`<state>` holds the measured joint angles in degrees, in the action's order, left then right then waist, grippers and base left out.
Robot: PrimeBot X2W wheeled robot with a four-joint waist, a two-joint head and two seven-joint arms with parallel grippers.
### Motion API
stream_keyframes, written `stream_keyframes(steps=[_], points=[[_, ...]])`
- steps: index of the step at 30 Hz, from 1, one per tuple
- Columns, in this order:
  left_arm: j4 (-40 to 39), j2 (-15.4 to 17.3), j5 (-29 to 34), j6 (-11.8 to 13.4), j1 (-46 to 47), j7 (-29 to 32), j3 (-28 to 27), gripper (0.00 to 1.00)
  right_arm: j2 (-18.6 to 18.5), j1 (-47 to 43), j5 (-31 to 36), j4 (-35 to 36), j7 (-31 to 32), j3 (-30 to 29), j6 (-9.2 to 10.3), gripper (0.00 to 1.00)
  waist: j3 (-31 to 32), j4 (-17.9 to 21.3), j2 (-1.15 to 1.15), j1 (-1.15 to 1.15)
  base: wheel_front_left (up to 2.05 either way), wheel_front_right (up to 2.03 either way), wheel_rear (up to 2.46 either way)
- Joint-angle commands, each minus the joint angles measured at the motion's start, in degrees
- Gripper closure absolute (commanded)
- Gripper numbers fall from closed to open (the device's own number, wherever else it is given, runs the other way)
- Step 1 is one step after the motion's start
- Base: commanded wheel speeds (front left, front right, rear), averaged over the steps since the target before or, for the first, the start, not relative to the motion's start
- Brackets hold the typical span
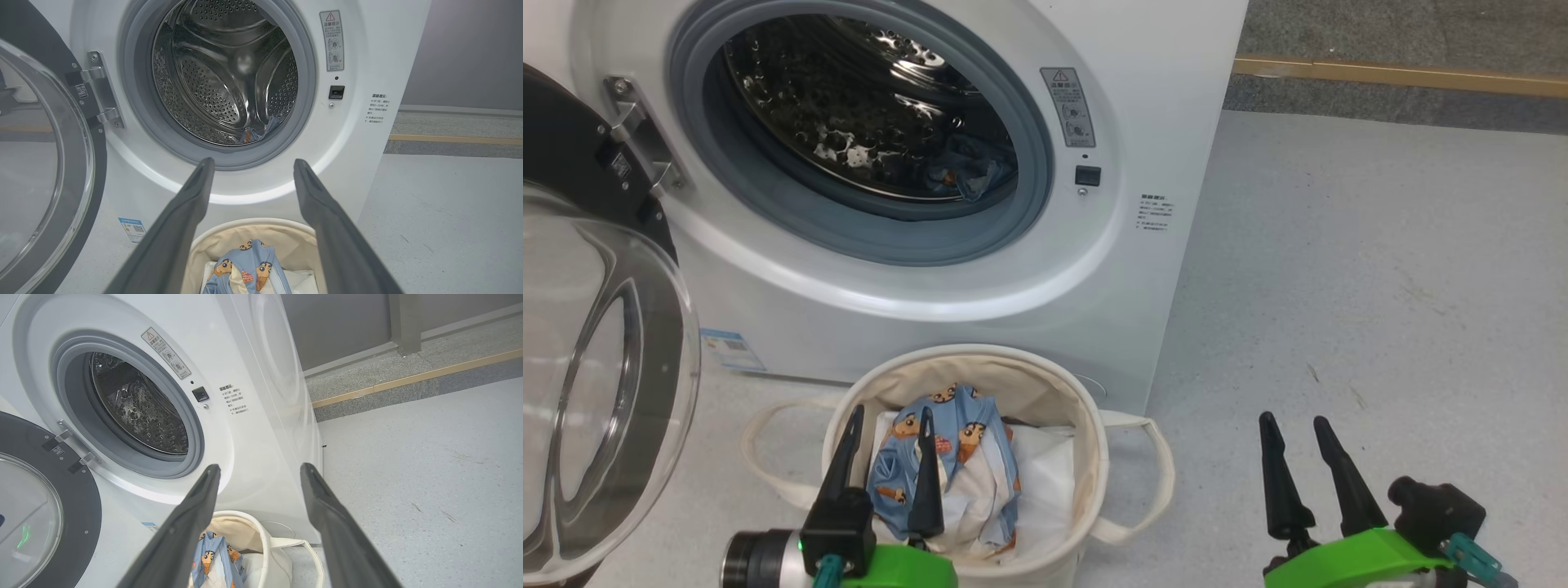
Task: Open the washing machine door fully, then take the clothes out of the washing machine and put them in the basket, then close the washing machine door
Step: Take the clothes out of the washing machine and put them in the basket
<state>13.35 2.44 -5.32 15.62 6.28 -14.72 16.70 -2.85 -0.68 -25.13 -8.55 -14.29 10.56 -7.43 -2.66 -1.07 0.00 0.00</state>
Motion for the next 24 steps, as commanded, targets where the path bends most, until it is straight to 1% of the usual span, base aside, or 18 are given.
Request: stream_keyframes(steps=[1,18,21,24], points=[[-1.9,0.4,-0.4,0.2,1.6,-0.3,-1.5,0.0,0.0,1.2,0.2,1.7,-0.7,1.4,-0.06,0.0,0.1,-0.1,0.0,0.0,0.0,0.0,0.0],[-1.7,0.4,-0.4,0.2,1.8,-0.3,-1.3,0.0,0.0,1.4,-0.2,2.0,-0.7,1.7,-0.06,0.0,-0.7,-0.4,0.0,0.0,0.0,0.0,0.0],[-1.4,0.5,0.0,-0.4,2.9,-0.3,-2.1,0.0,0.0,1.8,-0.1,2.2,-0.7,1.6,-0.06,0.0,-2.0,-0.4,0.0,0.0,0.0,0.0,0.0],[-0.5,1.0,0.4,-1.9,5.5,-0.3,-3.2,0.0,0.0,2.4,0.4,2.3,-0.7,1.6,-0.06,0.0,-3.9,-0.6,0.0,0.0,0.0,0.0,0.0]])
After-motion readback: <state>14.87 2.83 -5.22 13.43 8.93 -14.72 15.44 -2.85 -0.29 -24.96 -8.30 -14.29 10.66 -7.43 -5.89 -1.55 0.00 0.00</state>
